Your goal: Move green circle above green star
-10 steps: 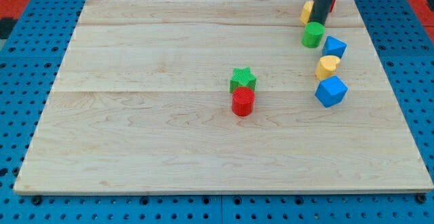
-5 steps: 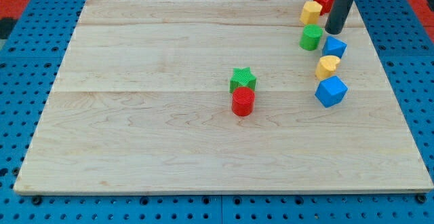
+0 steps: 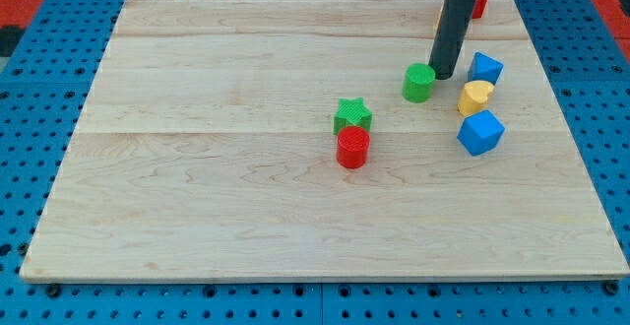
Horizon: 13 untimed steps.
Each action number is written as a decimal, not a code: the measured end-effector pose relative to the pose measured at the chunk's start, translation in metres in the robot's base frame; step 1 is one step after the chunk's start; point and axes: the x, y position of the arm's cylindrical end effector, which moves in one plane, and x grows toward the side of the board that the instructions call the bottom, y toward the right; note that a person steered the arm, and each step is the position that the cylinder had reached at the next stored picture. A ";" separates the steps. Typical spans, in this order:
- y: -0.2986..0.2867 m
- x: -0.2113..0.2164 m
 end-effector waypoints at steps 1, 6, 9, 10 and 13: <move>-0.017 0.016; -0.056 0.058; -0.075 0.062; -0.079 0.057; -0.080 0.030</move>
